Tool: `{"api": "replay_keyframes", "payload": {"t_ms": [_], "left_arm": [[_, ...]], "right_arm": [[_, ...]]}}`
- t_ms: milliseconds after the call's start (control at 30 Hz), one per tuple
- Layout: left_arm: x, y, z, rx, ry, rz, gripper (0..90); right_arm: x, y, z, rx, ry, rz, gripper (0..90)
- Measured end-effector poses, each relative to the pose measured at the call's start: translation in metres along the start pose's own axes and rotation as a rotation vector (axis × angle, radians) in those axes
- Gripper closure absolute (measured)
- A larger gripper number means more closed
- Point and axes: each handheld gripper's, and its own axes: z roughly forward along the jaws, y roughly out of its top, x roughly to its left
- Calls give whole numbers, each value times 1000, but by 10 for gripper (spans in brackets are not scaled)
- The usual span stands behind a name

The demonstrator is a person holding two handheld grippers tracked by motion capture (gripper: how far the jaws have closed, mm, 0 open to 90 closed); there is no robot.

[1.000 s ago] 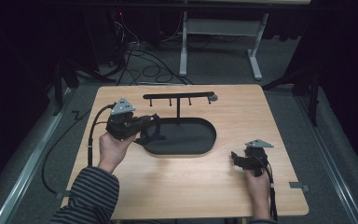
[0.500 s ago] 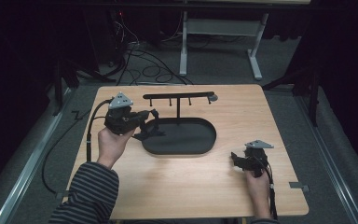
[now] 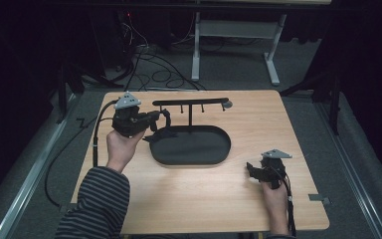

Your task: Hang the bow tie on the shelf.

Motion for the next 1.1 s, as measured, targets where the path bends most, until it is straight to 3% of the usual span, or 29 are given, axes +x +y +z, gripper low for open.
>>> {"api": "replay_keyframes", "payload": {"t_ms": [1100], "left_arm": [[16, 4, 29, 8, 71, -15, 886]], "right_arm": [[0, 0, 0, -2, 1, 0, 291]]}}
